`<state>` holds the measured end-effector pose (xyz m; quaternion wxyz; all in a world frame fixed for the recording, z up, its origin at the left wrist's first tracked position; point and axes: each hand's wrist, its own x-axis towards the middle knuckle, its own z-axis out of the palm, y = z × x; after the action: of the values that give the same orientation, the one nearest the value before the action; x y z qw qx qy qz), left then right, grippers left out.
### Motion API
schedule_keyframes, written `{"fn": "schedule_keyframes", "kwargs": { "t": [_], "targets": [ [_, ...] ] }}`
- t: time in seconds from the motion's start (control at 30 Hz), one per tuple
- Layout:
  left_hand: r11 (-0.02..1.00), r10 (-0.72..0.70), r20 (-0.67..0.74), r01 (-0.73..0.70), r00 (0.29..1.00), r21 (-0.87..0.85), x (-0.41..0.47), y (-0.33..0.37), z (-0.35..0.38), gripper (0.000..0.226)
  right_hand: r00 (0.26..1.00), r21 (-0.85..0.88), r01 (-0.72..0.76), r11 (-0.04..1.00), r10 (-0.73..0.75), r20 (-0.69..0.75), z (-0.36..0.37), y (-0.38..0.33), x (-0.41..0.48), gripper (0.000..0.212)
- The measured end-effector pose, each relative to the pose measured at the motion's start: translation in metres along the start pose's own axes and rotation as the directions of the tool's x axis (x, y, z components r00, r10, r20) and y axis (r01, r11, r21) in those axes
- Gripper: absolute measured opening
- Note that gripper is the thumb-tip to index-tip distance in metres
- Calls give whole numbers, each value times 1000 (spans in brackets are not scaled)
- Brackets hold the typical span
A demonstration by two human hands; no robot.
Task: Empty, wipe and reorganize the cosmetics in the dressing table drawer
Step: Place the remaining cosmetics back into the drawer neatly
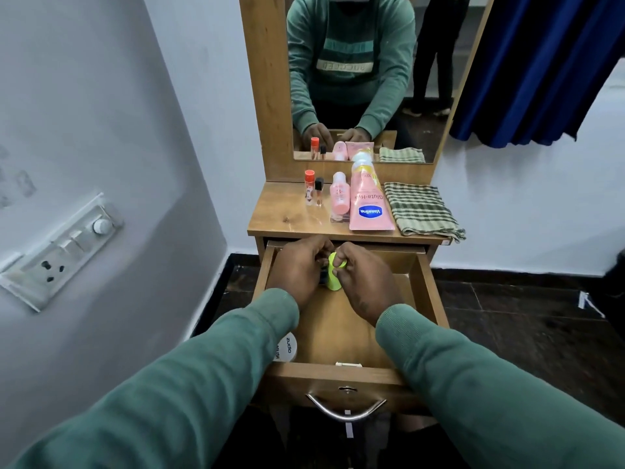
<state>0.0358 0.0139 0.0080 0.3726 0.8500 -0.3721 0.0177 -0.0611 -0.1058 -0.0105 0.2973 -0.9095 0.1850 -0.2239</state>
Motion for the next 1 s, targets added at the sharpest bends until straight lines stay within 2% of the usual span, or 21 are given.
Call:
{"fn": "schedule_keyframes", "kwargs": {
  "t": [0.37, 0.67, 1.0],
  "targets": [
    [1000, -11, -17, 10, 1000, -11, 7, -10, 15, 32, 1000, -55, 19, 998, -20, -11, 11, 11, 6, 25],
    [999, 32, -62, -30, 998, 28, 8, -13, 18, 25, 999, -30, 5, 1000, -7, -53, 22, 18, 10, 34],
    [999, 38, -60, -36, 997, 36, 7, -16, 21, 28, 999, -53, -1, 999, -2, -52, 24, 20, 11, 40]
  ]
}}
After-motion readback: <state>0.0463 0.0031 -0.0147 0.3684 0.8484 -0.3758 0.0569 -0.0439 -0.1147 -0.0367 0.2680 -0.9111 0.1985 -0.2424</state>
